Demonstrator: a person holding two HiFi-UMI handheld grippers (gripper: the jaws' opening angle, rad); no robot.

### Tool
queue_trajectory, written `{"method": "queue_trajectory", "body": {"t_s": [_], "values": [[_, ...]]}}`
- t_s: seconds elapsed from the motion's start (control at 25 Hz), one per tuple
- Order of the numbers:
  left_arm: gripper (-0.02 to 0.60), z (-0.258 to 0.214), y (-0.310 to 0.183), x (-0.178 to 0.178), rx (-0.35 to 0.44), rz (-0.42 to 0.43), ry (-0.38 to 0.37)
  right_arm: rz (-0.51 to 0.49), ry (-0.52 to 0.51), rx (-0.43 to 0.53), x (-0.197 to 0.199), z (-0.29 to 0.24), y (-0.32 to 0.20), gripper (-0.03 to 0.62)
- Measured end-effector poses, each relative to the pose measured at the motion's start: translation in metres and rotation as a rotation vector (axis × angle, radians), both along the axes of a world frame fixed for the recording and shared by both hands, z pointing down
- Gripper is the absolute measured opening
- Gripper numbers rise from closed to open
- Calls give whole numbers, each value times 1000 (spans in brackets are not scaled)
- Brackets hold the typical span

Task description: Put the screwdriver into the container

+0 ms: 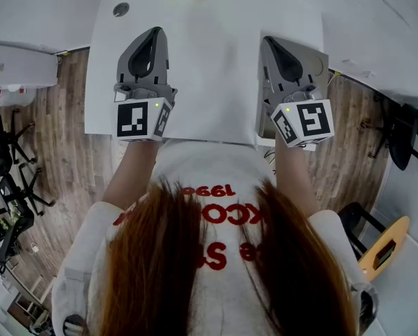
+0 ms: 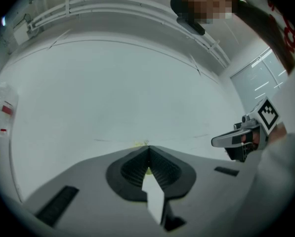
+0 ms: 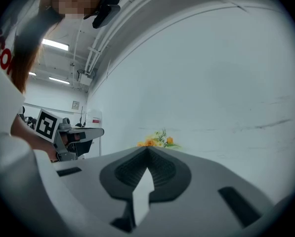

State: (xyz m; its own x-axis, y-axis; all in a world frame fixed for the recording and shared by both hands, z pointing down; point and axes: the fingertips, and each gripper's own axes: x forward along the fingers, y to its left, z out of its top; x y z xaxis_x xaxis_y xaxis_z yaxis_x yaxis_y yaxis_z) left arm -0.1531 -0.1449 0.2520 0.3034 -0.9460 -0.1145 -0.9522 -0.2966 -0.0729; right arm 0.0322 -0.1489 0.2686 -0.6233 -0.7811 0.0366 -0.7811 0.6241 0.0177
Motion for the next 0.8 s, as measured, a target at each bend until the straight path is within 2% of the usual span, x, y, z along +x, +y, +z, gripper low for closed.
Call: {"method": "queue_trajectory", "body": {"t_s": [0.8], "values": [[7, -3, -3, 6, 4, 26, 4, 21, -10, 26, 2, -7, -4, 5]]}}
